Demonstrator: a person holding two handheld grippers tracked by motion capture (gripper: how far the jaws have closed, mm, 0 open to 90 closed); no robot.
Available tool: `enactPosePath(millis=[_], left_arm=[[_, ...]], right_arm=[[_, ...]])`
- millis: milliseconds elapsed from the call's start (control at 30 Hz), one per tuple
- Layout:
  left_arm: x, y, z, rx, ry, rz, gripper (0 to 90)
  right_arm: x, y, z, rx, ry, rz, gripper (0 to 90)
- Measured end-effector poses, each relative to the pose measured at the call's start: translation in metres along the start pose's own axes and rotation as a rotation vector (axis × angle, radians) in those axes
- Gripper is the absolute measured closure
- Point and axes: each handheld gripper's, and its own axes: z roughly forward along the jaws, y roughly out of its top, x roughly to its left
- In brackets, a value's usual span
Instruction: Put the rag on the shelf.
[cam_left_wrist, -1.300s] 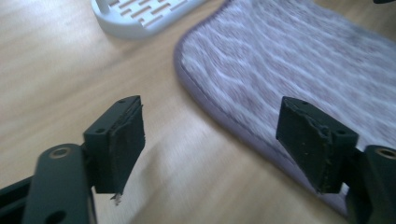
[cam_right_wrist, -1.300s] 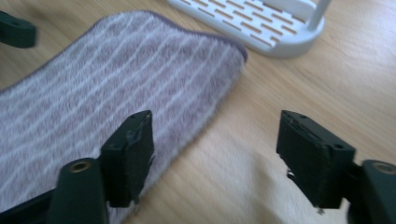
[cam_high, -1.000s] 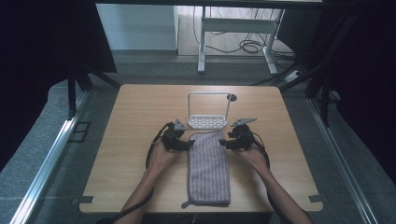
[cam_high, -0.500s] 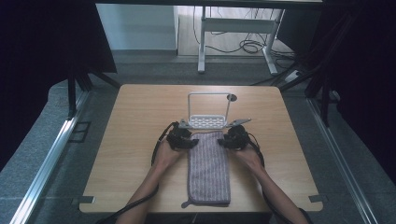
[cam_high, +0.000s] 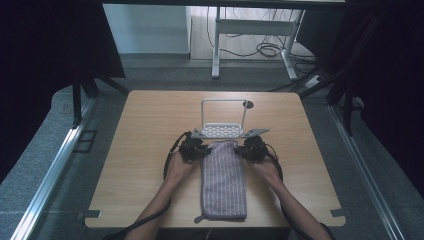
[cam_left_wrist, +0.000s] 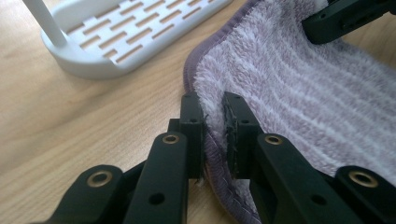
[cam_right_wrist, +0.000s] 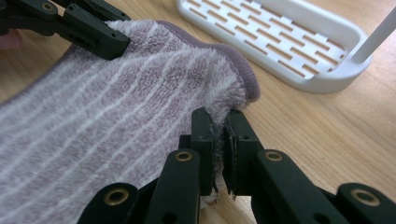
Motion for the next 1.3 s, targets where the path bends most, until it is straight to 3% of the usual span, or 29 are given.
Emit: enactPosePath(millis=[500,933,1067,1300], left_arm=[[-0.014,0.045,-0.056,-0.12,0.019,0.053,79.1],[-0.02,0.085,-0.092,-0.182,0.067,0.107,79.1],[-0.024,0.104,-0.105,-0.204,0.106,0.142,79.1],[-0.025,0.126,-0.12,-0.234,0.14,0.168,79.0]], right_arm=[[0.005,0.03,-0.053,-0.134,-0.006,-0.041,84.0],[0.003,0.064,-0.086,-0.211,-0.041,-0.081,84.6],[0.002,0.079,-0.099,-0.244,-0.062,-0.094,84.7],[0.0,0.099,-0.113,-0.278,-0.101,-0.114,85.0]])
